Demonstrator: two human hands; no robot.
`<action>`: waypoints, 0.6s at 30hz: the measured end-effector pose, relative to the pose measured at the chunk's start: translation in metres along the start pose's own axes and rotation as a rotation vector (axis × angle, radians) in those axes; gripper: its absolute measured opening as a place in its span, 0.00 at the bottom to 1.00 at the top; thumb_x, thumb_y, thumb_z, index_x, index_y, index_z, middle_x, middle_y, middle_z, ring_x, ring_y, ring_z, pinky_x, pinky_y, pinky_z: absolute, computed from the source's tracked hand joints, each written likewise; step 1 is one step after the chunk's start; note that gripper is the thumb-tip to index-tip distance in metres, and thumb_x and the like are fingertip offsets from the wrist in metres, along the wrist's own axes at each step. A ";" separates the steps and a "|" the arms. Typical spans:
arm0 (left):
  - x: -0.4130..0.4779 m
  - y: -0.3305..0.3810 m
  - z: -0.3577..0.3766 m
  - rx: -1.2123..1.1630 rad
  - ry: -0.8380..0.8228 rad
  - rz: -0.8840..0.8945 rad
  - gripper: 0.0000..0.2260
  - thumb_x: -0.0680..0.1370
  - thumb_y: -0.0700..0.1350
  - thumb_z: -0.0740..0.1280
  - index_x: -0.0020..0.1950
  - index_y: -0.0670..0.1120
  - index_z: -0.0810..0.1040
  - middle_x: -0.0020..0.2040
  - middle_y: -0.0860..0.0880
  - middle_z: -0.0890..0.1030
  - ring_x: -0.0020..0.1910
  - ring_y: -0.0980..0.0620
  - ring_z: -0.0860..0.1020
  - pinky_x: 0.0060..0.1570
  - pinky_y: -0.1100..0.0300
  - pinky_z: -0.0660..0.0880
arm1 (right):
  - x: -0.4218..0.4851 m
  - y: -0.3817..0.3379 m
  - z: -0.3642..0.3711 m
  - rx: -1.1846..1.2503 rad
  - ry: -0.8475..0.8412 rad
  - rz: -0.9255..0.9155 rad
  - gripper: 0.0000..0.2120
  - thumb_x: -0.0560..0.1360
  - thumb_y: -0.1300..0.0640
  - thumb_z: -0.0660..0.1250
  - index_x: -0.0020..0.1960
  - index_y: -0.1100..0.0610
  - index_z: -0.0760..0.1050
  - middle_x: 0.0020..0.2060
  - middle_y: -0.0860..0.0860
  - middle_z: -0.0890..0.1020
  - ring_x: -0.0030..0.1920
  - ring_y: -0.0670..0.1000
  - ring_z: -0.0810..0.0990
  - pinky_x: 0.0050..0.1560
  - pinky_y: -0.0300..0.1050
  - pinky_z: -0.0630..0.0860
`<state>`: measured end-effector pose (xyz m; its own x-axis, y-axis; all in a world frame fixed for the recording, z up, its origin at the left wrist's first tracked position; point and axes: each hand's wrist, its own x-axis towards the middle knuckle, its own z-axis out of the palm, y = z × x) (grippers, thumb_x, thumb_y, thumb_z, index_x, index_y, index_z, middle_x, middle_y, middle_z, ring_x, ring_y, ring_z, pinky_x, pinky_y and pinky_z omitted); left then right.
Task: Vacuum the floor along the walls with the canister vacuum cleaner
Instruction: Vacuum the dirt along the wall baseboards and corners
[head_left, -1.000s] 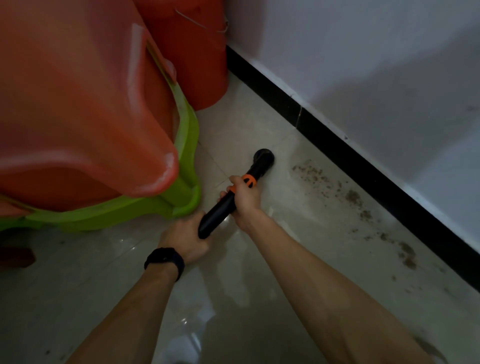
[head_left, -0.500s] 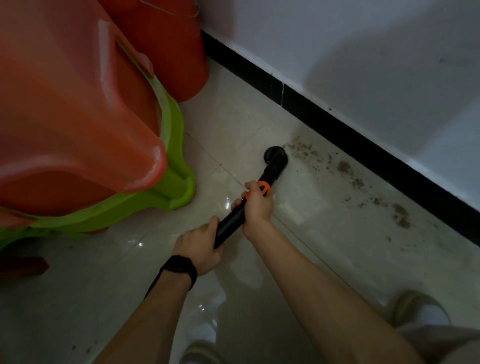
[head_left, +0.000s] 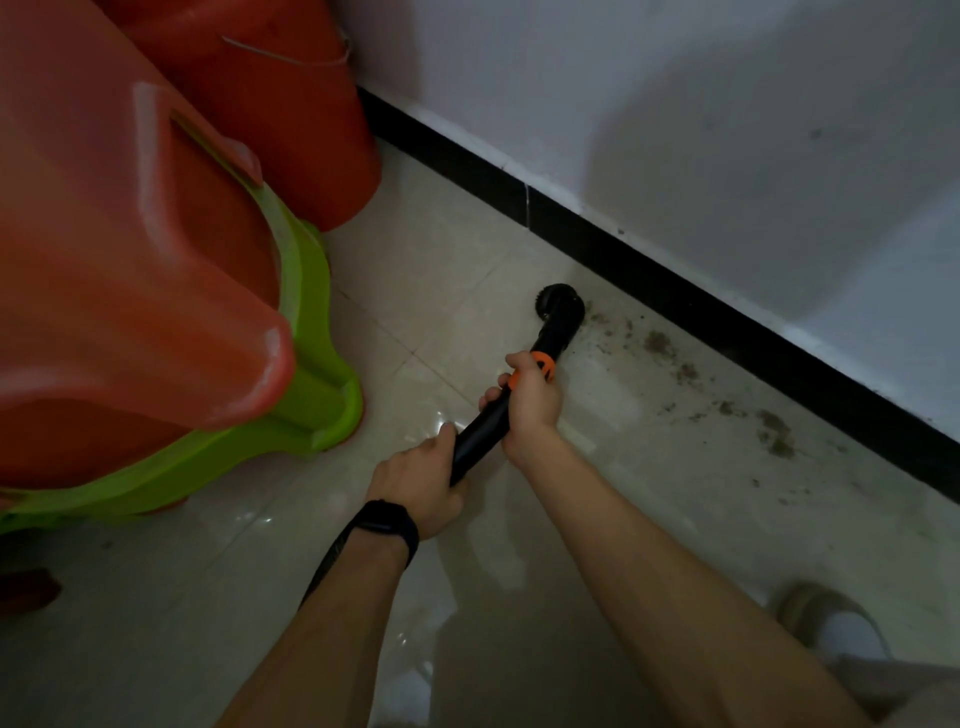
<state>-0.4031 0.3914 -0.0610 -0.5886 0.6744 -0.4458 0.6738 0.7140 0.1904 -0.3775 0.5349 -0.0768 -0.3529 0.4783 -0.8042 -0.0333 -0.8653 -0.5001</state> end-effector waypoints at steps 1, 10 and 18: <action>0.003 0.003 -0.001 -0.004 0.004 0.002 0.14 0.75 0.51 0.64 0.55 0.50 0.62 0.50 0.48 0.80 0.45 0.42 0.79 0.38 0.55 0.70 | 0.002 -0.004 0.000 -0.001 0.000 -0.002 0.07 0.76 0.63 0.67 0.43 0.58 0.69 0.26 0.50 0.71 0.22 0.49 0.69 0.27 0.42 0.71; 0.034 0.027 -0.003 -0.131 0.005 -0.020 0.13 0.74 0.48 0.64 0.55 0.49 0.64 0.47 0.46 0.80 0.41 0.42 0.78 0.39 0.53 0.76 | 0.027 -0.038 0.001 -0.065 -0.029 -0.065 0.06 0.78 0.63 0.67 0.46 0.59 0.70 0.29 0.51 0.71 0.22 0.49 0.71 0.26 0.41 0.73; 0.049 0.031 -0.006 -0.294 0.063 -0.125 0.10 0.73 0.50 0.65 0.51 0.53 0.67 0.40 0.48 0.77 0.37 0.45 0.76 0.33 0.56 0.71 | 0.045 -0.055 0.009 -0.099 -0.190 0.010 0.06 0.80 0.57 0.69 0.54 0.58 0.74 0.37 0.52 0.77 0.29 0.50 0.79 0.33 0.46 0.80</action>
<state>-0.4139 0.4479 -0.0721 -0.6911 0.5820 -0.4286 0.4424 0.8095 0.3859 -0.4002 0.6024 -0.0825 -0.5233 0.4249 -0.7387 0.0596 -0.8465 -0.5291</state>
